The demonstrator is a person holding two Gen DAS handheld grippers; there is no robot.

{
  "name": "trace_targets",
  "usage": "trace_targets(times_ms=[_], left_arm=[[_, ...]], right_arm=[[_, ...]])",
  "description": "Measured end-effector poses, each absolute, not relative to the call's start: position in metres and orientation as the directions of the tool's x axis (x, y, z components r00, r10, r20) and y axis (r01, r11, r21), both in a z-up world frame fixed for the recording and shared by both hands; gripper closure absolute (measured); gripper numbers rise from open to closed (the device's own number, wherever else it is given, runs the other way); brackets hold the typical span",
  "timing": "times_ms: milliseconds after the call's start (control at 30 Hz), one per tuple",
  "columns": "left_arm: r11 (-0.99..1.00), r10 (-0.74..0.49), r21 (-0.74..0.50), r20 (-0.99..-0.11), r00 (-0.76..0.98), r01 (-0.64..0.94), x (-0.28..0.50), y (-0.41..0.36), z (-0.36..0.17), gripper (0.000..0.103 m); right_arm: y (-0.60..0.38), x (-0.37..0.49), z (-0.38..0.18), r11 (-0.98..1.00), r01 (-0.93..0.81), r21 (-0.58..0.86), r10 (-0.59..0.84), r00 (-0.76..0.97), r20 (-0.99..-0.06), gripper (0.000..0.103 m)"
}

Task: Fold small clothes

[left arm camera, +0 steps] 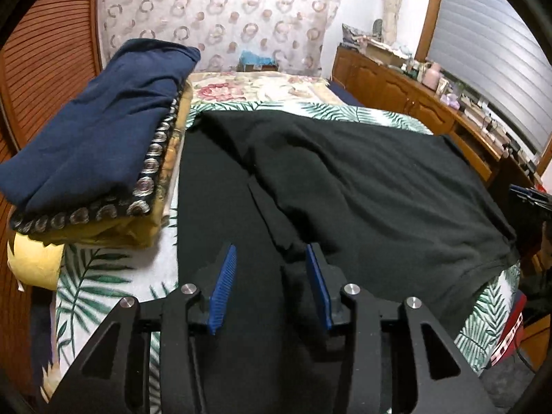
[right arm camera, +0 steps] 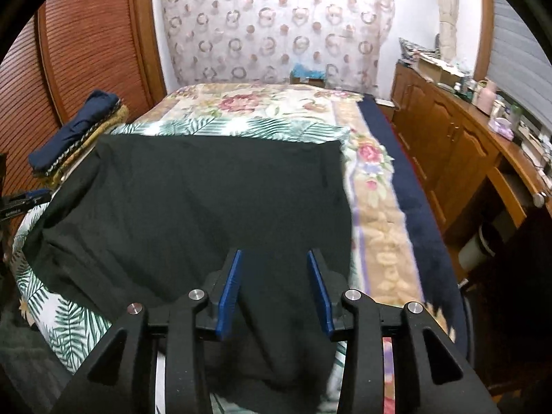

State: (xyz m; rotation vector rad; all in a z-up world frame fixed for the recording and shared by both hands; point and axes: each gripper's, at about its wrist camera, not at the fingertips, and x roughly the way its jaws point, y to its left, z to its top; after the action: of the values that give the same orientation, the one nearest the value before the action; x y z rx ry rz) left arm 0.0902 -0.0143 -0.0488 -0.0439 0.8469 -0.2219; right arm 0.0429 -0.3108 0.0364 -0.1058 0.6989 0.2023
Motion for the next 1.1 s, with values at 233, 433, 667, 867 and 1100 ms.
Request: trace_targets(times_ms=[233,433,667,867,1100], left_arm=[[0.967,-0.247,-0.149,-0.756,0.606,0.208,0.107,-0.023,-0.058,0.060],[0.957,-0.276,-0.166,-0.775,0.569,0.237,0.111,-0.031,-0.069,0.080],[0.949,-0.313,-0.216,-0.737,0.599,0.230,0.101,-0.020,-0.068,0.100],[0.970,-0.237,-0.201,-0.651,0.721,0.137,0.060,0.005,-0.041,0.101],[0.974,-0.198,-0.216,-0.667,0.718,0.069,0.039,0.030,-0.045,0.101]], right_arm=[[-0.290,0.101,-0.006,0.957,-0.289,-0.008,0.204,0.697,-0.688,0.063],[-0.278,0.116,-0.015,0.954,-0.294,-0.067,0.166,0.698,-0.697,0.063],[-0.269,0.106,-0.025,0.949,-0.303,-0.086,0.178,0.742,-0.646,0.062],[-0.279,0.090,-0.037,0.950,-0.305,-0.072,0.190,0.743,-0.642,0.062],[-0.282,0.072,-0.036,0.950,-0.304,-0.075,0.189,0.747,-0.638,0.062]])
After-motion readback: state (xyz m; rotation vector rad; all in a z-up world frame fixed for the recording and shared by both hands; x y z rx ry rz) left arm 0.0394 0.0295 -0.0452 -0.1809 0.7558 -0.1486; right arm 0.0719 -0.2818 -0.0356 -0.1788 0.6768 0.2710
